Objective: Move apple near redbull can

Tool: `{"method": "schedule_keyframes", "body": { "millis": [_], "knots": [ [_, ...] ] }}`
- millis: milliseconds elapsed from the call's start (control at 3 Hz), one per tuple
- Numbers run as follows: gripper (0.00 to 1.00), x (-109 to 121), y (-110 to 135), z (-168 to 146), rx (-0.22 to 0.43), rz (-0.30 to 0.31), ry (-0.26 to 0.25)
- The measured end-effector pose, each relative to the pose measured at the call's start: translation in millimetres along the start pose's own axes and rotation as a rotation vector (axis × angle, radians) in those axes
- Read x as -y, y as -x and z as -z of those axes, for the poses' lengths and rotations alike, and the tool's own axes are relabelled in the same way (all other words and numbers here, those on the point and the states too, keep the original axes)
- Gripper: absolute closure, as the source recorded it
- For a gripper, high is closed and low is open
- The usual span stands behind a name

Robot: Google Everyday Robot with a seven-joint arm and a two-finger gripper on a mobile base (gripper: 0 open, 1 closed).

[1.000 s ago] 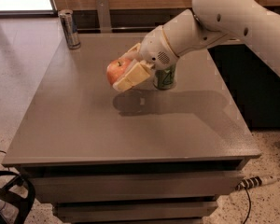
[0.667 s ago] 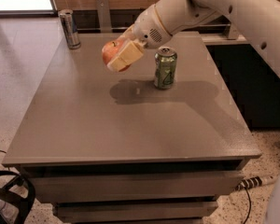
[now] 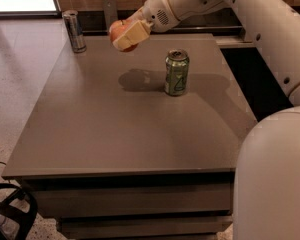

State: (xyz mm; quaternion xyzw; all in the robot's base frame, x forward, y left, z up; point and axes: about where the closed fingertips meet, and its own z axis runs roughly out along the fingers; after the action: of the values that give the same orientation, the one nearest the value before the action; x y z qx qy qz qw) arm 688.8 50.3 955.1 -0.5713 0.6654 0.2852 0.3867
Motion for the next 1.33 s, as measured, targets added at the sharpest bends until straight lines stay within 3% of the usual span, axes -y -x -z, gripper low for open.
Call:
{"method": "schedule_keyframes", "body": {
  "millis": [333, 667, 1000, 1333],
  "knots": [
    [1.0, 26, -3, -5, 0.106, -0.016, -0.053],
    [1.0, 43, -4, 0, 0.218, 0.005, -0.134],
    [1.0, 57, -5, 2, 0.276, 0.044, -0.193],
    [1.0, 87, 2, -9, 0.266, 0.085, -0.21]
  ]
}}
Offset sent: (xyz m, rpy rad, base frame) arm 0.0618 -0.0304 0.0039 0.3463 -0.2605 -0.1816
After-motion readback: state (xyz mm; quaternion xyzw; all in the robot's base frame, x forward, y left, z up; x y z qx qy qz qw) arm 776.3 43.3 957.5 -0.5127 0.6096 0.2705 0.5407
